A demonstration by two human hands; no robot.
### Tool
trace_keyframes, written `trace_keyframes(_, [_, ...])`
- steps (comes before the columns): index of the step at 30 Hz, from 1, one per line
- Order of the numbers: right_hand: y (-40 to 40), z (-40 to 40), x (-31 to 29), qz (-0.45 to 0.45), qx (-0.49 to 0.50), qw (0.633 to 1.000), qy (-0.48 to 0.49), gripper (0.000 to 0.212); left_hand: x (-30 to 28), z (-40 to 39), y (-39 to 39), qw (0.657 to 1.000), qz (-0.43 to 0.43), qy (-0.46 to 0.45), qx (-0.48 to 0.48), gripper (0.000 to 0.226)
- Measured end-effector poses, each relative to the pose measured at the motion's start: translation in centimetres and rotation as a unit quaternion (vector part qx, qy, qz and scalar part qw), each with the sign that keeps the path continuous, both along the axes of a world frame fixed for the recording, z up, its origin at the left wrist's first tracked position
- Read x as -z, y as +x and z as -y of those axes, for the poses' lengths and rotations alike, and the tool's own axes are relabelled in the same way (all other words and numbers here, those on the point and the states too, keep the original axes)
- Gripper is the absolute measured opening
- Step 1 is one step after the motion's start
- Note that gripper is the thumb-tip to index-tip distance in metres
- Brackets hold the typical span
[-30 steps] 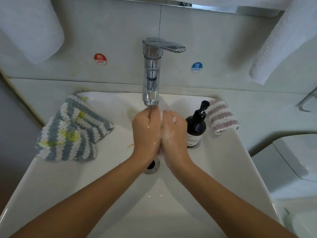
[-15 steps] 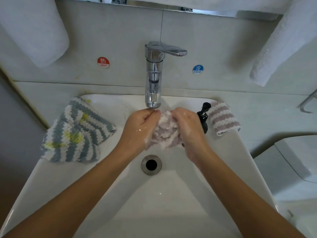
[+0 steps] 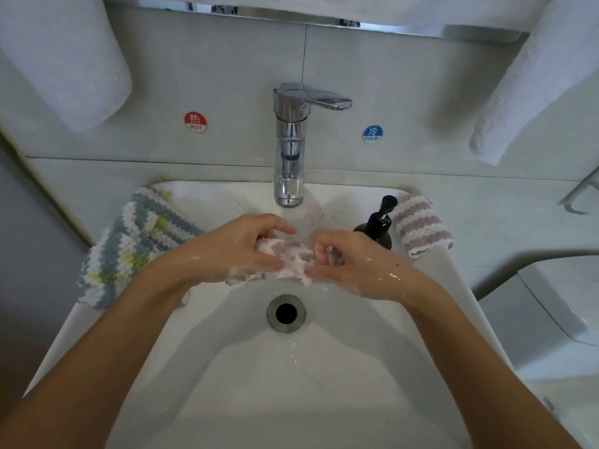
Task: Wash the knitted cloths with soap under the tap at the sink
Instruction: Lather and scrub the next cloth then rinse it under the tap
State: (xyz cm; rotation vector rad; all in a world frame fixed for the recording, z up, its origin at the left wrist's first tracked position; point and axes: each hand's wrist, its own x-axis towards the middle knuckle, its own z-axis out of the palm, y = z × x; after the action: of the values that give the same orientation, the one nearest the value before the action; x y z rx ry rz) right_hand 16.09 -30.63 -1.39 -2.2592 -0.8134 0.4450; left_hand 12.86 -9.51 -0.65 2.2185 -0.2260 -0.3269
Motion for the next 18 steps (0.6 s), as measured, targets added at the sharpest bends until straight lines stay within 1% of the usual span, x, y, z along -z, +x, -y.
trace_keyframes(2, [0.1, -0.3, 0.5, 0.022, 0.008, 0.999, -0.041, 0.030, 0.3, -0.3, 0.2, 0.998, 0.013, 0.067, 0.012, 0.034])
trace_keyframes(3, [0.1, -0.5, 0.8, 0.031, 0.011, 0.998, -0.058, 0.027, 0.5, -0.3, 0.3, 0.996, 0.017, 0.085, 0.012, 0.027])
trace_keyframes(5, [0.0, -0.9, 1.3, 0.023, 0.004, 0.997, -0.080, 0.017, 1.0, -0.2, 0.4, 0.995, -0.001, 0.098, -0.001, 0.013])
trace_keyframes(6, [-0.1, -1.1, 1.4, 0.018, 0.002, 0.996, -0.090, 0.020, 1.1, -0.2, 0.4, 0.995, -0.012, 0.096, -0.009, 0.017])
trace_keyframes(7, [-0.3, -1.3, 1.5, 0.020, -0.001, 0.995, -0.100, 0.029, 1.1, -0.2, 0.4, 0.995, -0.021, 0.094, -0.015, 0.021])
trace_keyframes(8, [-0.3, -1.4, 1.7, 0.028, -0.007, 0.993, -0.111, 0.032, 1.0, -0.2, 0.4, 0.995, -0.022, 0.092, -0.022, 0.021])
trace_keyframes(9, [-0.4, -1.5, 1.7, 0.038, -0.007, 0.993, -0.115, 0.026, 0.9, -0.2, 0.3, 0.995, -0.011, 0.093, -0.027, 0.020])
trace_keyframes(10, [-0.4, -1.5, 1.7, 0.048, -0.006, 0.993, -0.109, 0.012, 0.8, -0.2, 0.3, 0.995, 0.004, 0.100, -0.029, 0.020])
trace_keyframes(11, [-0.4, -1.5, 1.6, 0.053, -0.001, 0.994, -0.094, 0.010, 0.7, -0.2, 0.2, 0.993, 0.021, 0.111, -0.027, 0.022])
trace_keyframes(12, [-0.4, -1.5, 1.6, 0.056, 0.001, 0.996, -0.077, 0.019, 0.7, -0.2, 0.2, 0.992, 0.034, 0.123, -0.021, 0.024])
trace_keyframes(13, [-0.5, -1.5, 1.5, 0.045, 0.001, 0.997, -0.058, 0.022, 0.7, -0.2, 0.1, 0.991, 0.040, 0.130, -0.016, 0.025])
trace_keyframes(15, [-0.7, -1.7, 1.2, 0.033, -0.004, 0.999, -0.039, 0.022, 1.0, -0.3, 0.2, 0.991, 0.035, 0.127, -0.009, 0.027])
trace_keyframes(17, [-0.8, -1.7, 1.3, 0.046, -0.015, 0.998, -0.049, 0.027, 1.3, -0.5, 0.4, 0.994, 0.021, 0.111, -0.005, 0.030])
trace_keyframes(18, [-0.7, -1.7, 1.4, 0.057, -0.015, 0.997, -0.053, 0.023, 1.4, -0.5, 0.4, 0.995, 0.014, 0.101, -0.002, 0.030])
